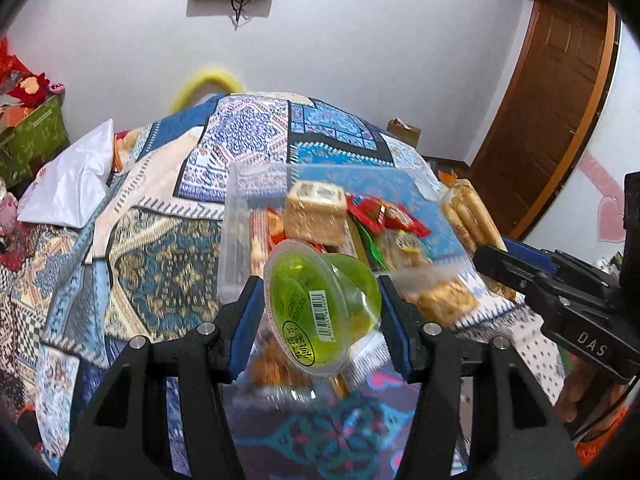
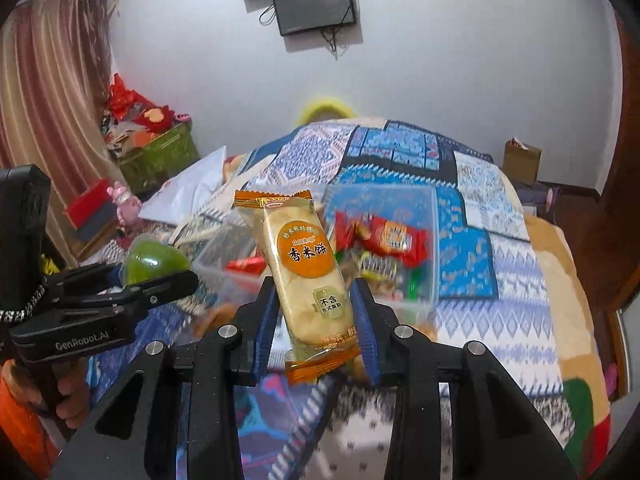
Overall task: Organize snacks
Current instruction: 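Carry the jelly cup and yellow cake into the clear box and open both tools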
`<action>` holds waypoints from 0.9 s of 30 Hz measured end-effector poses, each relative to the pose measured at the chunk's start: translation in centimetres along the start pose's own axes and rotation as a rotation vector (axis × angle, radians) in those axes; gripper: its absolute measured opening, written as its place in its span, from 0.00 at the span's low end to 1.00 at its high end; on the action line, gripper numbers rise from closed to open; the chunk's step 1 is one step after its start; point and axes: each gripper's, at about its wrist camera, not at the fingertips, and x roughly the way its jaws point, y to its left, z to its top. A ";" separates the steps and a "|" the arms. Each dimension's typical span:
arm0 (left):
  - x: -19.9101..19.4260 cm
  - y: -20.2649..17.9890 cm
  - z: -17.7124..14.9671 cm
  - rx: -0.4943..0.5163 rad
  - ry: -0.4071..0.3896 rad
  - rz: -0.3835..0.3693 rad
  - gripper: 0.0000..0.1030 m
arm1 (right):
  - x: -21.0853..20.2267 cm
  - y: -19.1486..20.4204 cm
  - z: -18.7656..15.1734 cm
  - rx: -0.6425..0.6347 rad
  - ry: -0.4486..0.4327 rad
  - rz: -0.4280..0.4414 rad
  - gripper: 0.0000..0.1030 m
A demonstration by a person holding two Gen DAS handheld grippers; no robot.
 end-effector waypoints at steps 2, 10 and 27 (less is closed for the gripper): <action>1.0 0.4 0.7 -0.002 0.000 0.011 0.54 | 0.9 -0.1 0.8 0.009 -0.004 0.000 0.33; 5.1 1.7 2.4 -0.017 0.024 0.038 0.54 | 4.9 -0.3 2.5 0.045 0.018 -0.007 0.33; 8.9 3.1 2.2 -0.044 0.072 0.058 0.54 | 9.9 -0.7 1.6 0.058 0.153 -0.013 0.33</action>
